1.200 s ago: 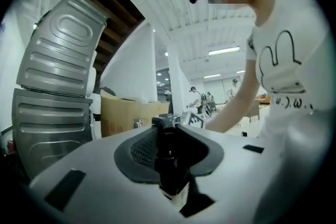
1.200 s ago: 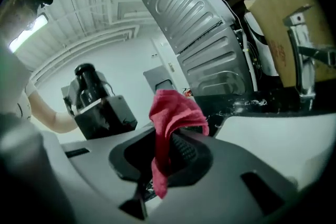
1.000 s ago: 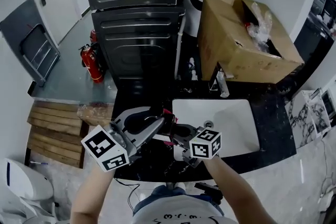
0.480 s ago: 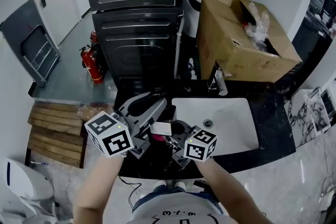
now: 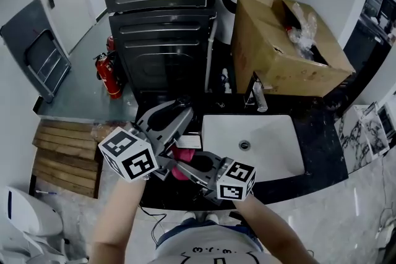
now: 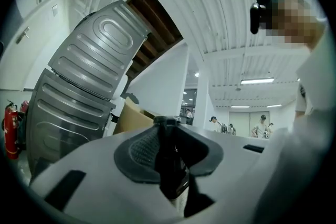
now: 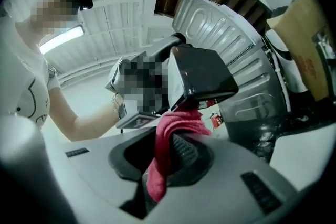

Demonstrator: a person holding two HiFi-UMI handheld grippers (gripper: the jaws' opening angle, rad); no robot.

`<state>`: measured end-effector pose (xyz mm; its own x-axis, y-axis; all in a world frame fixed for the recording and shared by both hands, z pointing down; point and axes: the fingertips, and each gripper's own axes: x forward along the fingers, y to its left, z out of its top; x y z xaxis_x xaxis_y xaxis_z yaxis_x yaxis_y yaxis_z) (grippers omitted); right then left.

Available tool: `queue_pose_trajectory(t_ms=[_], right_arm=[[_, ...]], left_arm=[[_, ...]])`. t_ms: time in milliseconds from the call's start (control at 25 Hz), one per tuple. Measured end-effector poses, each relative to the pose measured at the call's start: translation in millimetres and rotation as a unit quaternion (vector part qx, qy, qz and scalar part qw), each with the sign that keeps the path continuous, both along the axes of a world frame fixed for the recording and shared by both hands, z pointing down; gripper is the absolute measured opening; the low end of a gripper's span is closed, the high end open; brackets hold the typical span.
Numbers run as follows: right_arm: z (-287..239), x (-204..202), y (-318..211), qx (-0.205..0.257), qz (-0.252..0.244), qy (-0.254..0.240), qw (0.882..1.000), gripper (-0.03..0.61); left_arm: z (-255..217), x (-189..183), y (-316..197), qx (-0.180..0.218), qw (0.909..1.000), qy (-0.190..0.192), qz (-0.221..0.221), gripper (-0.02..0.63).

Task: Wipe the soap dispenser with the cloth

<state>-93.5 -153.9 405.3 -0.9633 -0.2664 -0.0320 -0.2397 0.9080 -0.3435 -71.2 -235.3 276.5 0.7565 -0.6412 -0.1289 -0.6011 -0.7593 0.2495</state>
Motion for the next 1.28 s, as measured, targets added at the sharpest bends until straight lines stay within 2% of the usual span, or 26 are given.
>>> queue_pose_trajectory(t_ms=[80,200,320,400,480,640,880,1000,1120,1200,1280], right_arm=[[10,9,-8,-0.011,0.016,0.017,1.0,0.055],[25,32,-36,-0.051,0.079,0.022,0.995,0.055],[15,49,-59,-0.075,0.119,-0.029,0.99,0.055],[0,52,-63,-0.076,0.116,-0.065,0.988,0.055],[-4,52,-62,-0.074,0.113,-0.072,0.988,0.055],[1,45,-54,-0.068,0.103,-0.051,0.991,0.055],[-3,31,-16,0.0,0.043,0.009,0.999,0.055],[-7,34,-10,0.011,0.033,0.016,0.999,0.055],[0,46,-13,0.005,0.048,0.054,0.997,0.055],[3,60,-21,-0.003,0.082,0.088,0.993,0.055],[-10,74,-31,0.008,0.115,0.093,0.989,0.055]], left_arm=[[-5,-2,2,0.005,0.9999,0.011,0.005,0.103],[-8,-5,2,0.012,0.9997,0.021,0.008,0.103],[-5,-6,0,0.003,0.9995,0.03,0.01,0.103],[-2,-6,-2,-0.009,0.999,0.041,0.012,0.103],[1,-9,-5,-0.02,0.9983,0.054,0.01,0.103],[7,-13,-12,-0.031,0.998,0.054,-0.007,0.103],[17,-24,-21,-0.039,0.9973,0.053,-0.032,0.103],[17,-28,-19,-0.043,0.9963,0.066,-0.034,0.103],[18,-30,-17,-0.024,0.9973,0.052,-0.045,0.103],[23,-29,-14,-0.008,0.998,0.022,-0.059,0.103],[33,-26,-11,0.007,0.9974,-0.019,-0.069,0.103]])
